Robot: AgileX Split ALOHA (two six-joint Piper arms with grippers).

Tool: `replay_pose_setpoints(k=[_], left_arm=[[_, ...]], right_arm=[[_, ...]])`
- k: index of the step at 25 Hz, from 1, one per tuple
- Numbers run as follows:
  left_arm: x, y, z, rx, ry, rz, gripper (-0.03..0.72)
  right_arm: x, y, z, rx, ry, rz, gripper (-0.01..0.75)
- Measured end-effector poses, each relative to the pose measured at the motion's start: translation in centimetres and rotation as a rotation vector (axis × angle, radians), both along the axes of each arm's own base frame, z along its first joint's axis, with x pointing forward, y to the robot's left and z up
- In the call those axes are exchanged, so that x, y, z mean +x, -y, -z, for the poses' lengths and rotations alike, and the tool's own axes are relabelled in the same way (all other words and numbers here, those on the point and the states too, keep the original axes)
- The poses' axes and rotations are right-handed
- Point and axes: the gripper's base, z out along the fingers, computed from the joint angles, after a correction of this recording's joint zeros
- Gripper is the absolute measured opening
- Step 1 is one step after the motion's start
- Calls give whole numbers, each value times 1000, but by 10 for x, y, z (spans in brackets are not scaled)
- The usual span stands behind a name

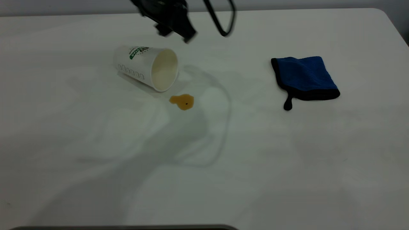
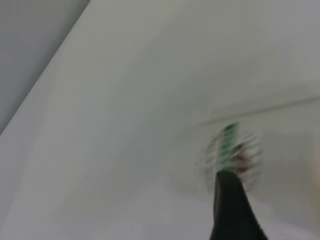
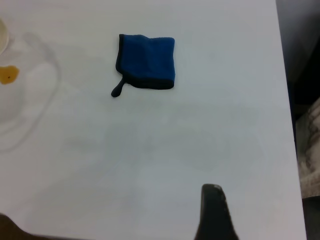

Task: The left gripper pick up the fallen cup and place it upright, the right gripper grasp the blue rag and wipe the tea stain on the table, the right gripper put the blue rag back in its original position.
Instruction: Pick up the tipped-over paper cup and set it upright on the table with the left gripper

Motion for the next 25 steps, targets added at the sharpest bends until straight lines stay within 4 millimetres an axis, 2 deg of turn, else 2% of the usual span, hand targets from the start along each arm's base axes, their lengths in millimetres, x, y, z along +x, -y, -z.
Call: replay_pose_setpoints(k=[3, 7, 12, 17, 25], left_arm=[[-6, 9, 5, -33, -18, 7, 487], [-8, 9, 10, -42, -38, -14, 509], [-9, 8, 26, -29, -56, -39, 517], [-1, 9, 42, 36, -39, -45, 517], [5, 9, 56, 87, -11, -72, 518]], right_arm=[[0, 0, 0, 0, 0, 0, 546], [0, 0, 0, 0, 0, 0, 546], [0, 0, 0, 0, 0, 0, 546], [0, 0, 0, 0, 0, 0, 546], [0, 0, 0, 0, 0, 0, 546]])
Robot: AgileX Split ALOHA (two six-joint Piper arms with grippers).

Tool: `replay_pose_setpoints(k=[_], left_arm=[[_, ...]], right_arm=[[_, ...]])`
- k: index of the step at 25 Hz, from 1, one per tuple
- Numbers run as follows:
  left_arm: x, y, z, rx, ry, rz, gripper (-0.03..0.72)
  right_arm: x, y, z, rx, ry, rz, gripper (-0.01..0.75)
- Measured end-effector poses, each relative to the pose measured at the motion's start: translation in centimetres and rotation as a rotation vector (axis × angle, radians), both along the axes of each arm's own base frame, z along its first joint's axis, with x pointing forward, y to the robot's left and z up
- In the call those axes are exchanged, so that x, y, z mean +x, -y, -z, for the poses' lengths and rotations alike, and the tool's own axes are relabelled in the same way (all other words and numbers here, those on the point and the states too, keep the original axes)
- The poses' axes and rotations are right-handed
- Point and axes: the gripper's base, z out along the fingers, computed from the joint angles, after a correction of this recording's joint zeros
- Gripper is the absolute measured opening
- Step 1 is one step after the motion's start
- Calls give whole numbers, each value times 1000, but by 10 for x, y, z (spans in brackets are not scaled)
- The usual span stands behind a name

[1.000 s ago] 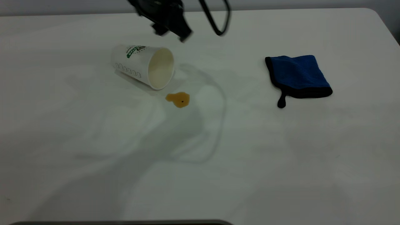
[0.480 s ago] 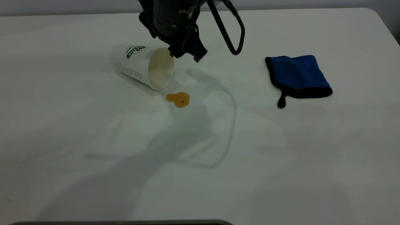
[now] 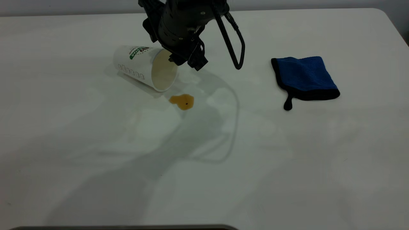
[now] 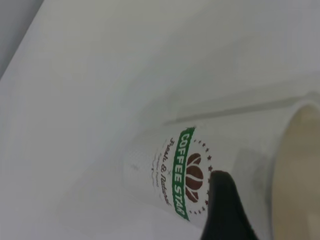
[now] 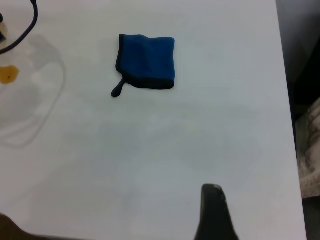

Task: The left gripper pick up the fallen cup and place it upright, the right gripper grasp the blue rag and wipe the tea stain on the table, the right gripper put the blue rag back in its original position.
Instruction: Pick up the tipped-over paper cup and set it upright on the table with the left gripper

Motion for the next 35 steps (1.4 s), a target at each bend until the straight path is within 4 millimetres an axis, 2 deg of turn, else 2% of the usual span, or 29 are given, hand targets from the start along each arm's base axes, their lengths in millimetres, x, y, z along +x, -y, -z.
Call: replay_pose_setpoints(k=[5, 12, 26, 35], left_arm=[[0, -1, 10, 17, -9, 10, 518], [4, -2, 7, 18, 68, -5, 503], [11, -16, 10, 15, 67, -71, 495], [17, -34, 12, 28, 48, -159, 490]], right_arm=[[0, 0, 0, 0, 0, 0, 546], [0, 0, 0, 0, 0, 0, 546], [0, 0, 0, 0, 0, 0, 546], [0, 0, 0, 0, 0, 0, 546]])
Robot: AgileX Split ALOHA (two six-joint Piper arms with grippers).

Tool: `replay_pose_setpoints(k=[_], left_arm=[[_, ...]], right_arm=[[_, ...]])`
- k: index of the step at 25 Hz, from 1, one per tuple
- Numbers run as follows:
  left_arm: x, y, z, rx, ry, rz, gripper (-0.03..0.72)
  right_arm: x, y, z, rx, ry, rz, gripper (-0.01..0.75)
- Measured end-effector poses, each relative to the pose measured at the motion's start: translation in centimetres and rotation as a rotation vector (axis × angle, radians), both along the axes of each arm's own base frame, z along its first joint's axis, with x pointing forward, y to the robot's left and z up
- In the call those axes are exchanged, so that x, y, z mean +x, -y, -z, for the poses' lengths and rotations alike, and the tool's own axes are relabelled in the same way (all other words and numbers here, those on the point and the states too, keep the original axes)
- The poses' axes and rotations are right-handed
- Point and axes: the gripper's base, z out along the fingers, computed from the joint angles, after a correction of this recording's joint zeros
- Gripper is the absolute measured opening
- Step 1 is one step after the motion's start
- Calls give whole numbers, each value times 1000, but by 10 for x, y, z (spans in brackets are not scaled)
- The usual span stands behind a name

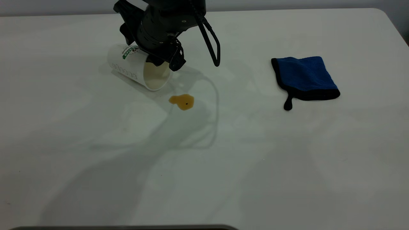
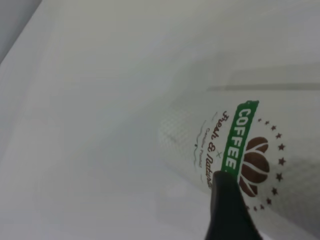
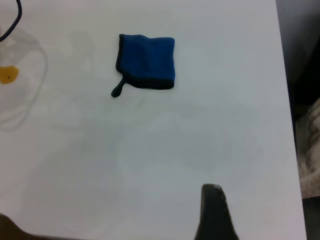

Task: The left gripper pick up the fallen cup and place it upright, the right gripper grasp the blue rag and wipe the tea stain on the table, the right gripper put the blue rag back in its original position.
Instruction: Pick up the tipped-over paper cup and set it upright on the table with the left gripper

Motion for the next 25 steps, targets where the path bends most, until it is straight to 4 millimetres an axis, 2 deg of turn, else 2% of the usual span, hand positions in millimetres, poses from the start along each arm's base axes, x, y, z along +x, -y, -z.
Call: replay_pose_setpoints(k=[4, 6, 8, 12, 14, 17, 20, 23, 25], left_arm=[[0, 0, 1, -1, -1, 2, 451], [-1, 0, 2, 1, -5, -4, 399], [-2, -2, 4, 18, -11, -19, 317], [-2, -9, 2, 101, -3, -43, 88], [-1, -11, -4, 149, 13, -38, 29], [-1, -10, -16, 143, -13, -15, 3], [2, -15, -34, 37, -81, -34, 1], [11, -38, -55, -77, -153, -98, 1], [20, -63, -65, -153, -198, -156, 1]], right_arm=[[0, 0, 0, 0, 0, 0, 546], [0, 0, 0, 0, 0, 0, 546], [0, 0, 0, 0, 0, 0, 546], [0, 0, 0, 0, 0, 0, 546], [0, 0, 0, 0, 0, 0, 546], [0, 0, 0, 0, 0, 0, 546], [0, 0, 0, 0, 0, 0, 546], [0, 0, 0, 0, 0, 0, 546], [0, 0, 0, 0, 0, 0, 546]])
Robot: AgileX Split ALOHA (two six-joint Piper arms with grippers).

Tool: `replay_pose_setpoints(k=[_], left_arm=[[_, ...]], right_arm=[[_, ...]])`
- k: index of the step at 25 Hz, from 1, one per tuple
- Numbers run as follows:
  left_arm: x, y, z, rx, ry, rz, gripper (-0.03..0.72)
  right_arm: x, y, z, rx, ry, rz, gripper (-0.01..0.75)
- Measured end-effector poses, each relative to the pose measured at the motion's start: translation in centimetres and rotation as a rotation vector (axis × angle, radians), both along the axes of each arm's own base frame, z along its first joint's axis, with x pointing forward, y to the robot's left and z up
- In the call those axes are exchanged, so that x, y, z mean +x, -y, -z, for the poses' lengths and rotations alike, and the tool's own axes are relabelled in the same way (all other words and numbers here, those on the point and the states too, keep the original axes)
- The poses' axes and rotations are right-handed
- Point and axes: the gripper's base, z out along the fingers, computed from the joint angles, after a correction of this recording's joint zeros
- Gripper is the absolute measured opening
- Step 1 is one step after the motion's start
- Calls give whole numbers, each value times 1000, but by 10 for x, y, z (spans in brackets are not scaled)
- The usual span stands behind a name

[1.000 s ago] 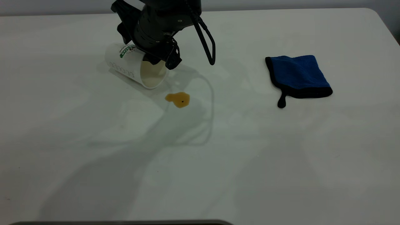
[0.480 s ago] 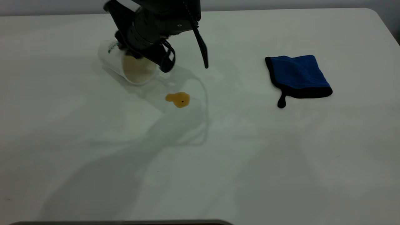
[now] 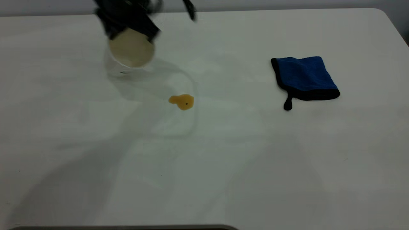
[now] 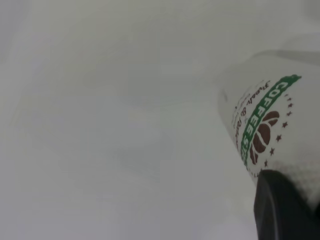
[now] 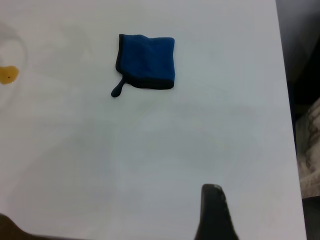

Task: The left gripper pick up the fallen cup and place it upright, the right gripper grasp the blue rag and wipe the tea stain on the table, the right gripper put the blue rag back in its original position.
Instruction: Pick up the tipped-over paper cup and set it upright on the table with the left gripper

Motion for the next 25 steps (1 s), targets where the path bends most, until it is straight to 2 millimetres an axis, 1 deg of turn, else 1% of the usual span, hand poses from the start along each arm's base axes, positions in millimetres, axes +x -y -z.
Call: replay_pose_setpoints(k=[2, 4, 7, 11, 17, 22, 25], left_arm=[[7, -23, -5, -83, -37, -60, 1], [12, -41, -4, -187, -82, -100, 1], [15, -53, -1, -363, -153, -112, 1], [17, -60, -1, -514, -201, -101, 1], [21, -77, -1, -542, -202, -122, 1], [21, -78, 6, -541, -216, -128, 1], [21, -77, 7, -543, -218, -130, 6]], right_arm=[[0, 0, 0, 0, 0, 0, 546], [0, 0, 0, 0, 0, 0, 546], [0, 0, 0, 0, 0, 0, 546], [0, 0, 0, 0, 0, 0, 546], [0, 0, 0, 0, 0, 0, 546], [0, 0, 0, 0, 0, 0, 546], [0, 0, 0, 0, 0, 0, 546]])
